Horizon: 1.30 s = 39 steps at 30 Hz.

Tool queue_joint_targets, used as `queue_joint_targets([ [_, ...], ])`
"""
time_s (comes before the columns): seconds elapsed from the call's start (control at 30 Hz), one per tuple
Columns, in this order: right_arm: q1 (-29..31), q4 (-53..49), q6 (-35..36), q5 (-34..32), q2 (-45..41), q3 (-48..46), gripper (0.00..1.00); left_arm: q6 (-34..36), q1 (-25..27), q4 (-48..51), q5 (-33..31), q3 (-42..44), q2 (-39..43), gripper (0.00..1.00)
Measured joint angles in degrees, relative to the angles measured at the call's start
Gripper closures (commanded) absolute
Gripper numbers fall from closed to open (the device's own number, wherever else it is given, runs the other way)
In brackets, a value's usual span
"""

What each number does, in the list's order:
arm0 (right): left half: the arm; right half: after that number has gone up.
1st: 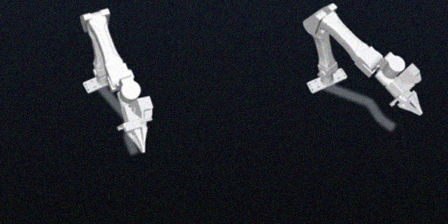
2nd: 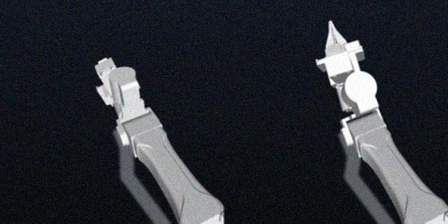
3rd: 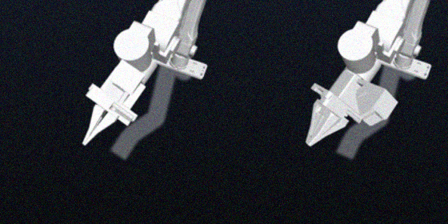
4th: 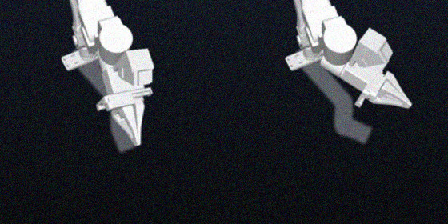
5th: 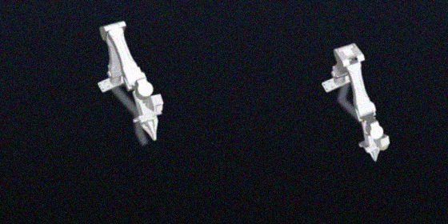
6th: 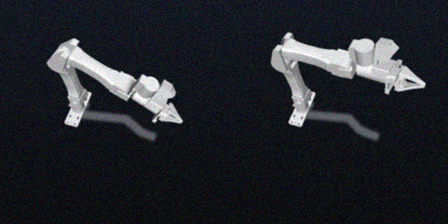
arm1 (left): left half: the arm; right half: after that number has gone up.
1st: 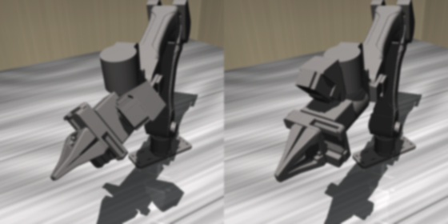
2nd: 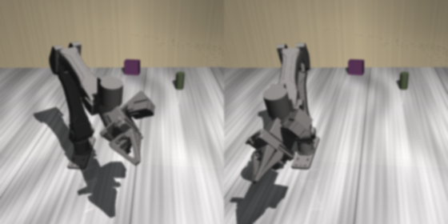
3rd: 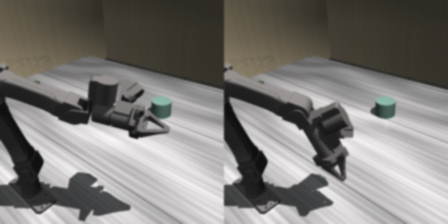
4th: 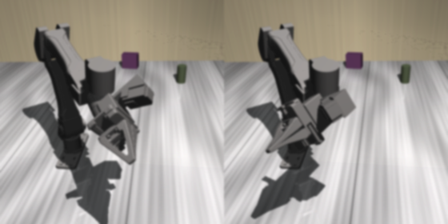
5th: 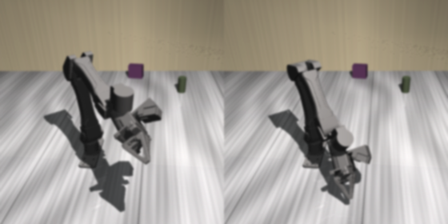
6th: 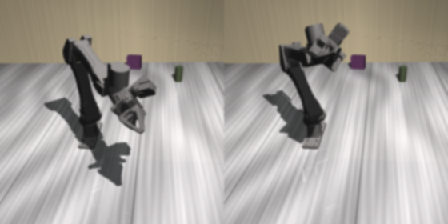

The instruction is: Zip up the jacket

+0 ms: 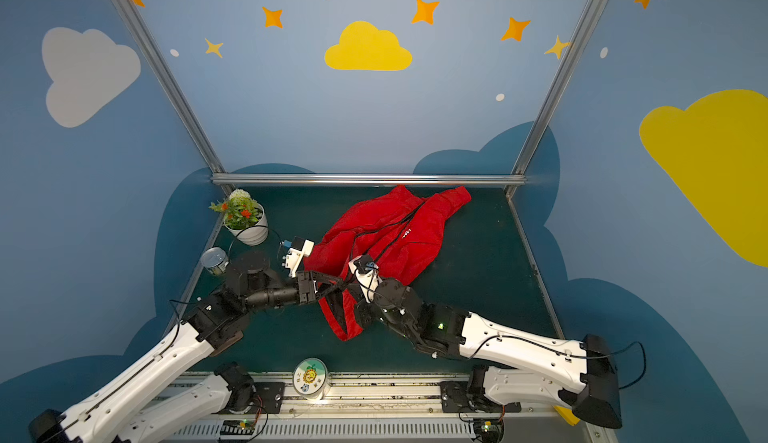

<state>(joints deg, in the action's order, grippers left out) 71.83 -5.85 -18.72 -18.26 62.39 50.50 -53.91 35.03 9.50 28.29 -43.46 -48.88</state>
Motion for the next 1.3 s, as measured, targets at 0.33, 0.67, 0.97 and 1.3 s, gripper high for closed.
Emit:
queue_joint_targets([
  [0.33,0.0,0.5,-0.6,0.4,-0.1,-1.0,1.0,-0.4,0.0,-0.5,0.4,0.2,-3.7,0.63],
  [0.67,0.0,-0.1,-0.8,-0.5,-0.3,-1.0,1.0,0.8,-0.1,1.9,-1.6,0.0,-3.6,0.96],
  [0.97,0.4,-5.5,-0.6,-2.3,2.1,3.8,1.0,8.1,0.1,12.7,-3.3,-5.5,-3.7,0.96],
  [1.3,-1.8,-8.4,1.6,-0.1,4.4,6.6,1.0,12.2,0.0,18.3,-3.9,-6.3,-3.7,0.96],
])
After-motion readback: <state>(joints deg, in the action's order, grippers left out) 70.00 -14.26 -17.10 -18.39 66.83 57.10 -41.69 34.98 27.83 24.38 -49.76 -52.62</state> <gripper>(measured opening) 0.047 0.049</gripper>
